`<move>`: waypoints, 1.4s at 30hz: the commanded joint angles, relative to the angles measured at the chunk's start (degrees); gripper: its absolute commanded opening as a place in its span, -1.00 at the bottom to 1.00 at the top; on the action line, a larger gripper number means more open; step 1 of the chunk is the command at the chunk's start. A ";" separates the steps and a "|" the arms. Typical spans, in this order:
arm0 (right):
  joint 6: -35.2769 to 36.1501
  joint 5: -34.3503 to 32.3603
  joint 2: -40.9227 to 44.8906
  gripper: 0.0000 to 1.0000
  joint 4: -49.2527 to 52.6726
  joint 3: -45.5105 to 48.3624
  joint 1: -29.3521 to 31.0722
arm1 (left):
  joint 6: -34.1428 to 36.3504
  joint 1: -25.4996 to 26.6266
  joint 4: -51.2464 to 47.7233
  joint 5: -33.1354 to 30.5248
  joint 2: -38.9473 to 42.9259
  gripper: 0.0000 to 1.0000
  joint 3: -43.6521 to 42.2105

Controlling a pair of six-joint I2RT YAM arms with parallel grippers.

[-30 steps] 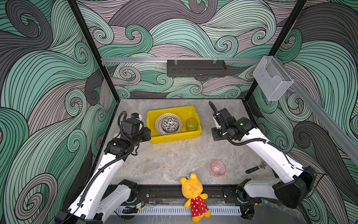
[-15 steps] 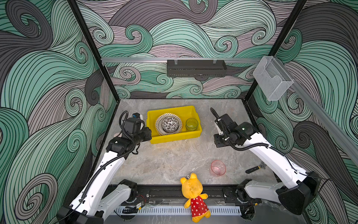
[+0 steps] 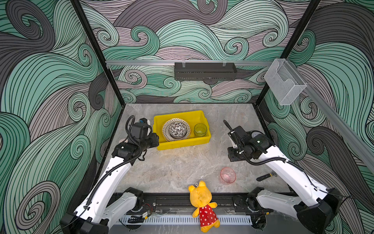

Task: Place the mixed dishes into the plastic bin
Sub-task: 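Move the right gripper over the pink glass cup near the plush toy, then lower the right gripper and grasp the pink glass cup rim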

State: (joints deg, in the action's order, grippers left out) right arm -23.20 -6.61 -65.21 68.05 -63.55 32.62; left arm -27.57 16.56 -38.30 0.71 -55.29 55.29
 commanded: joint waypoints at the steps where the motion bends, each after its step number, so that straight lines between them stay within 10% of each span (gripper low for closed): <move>1: -1.77 0.61 1.18 -0.02 2.06 1.13 0.24 | -0.48 -0.56 -0.82 0.87 0.34 -0.39 1.69; 42: -6.49 5.29 6.07 0.00 6.83 10.35 -0.19 | -1.13 -0.56 0.95 2.12 0.09 -0.38 -0.99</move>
State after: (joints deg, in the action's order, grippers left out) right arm -28.40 -1.43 -59.27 73.49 -53.78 32.51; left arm -28.73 16.56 -37.71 3.03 -55.66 54.37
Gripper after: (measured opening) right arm 0.501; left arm 0.313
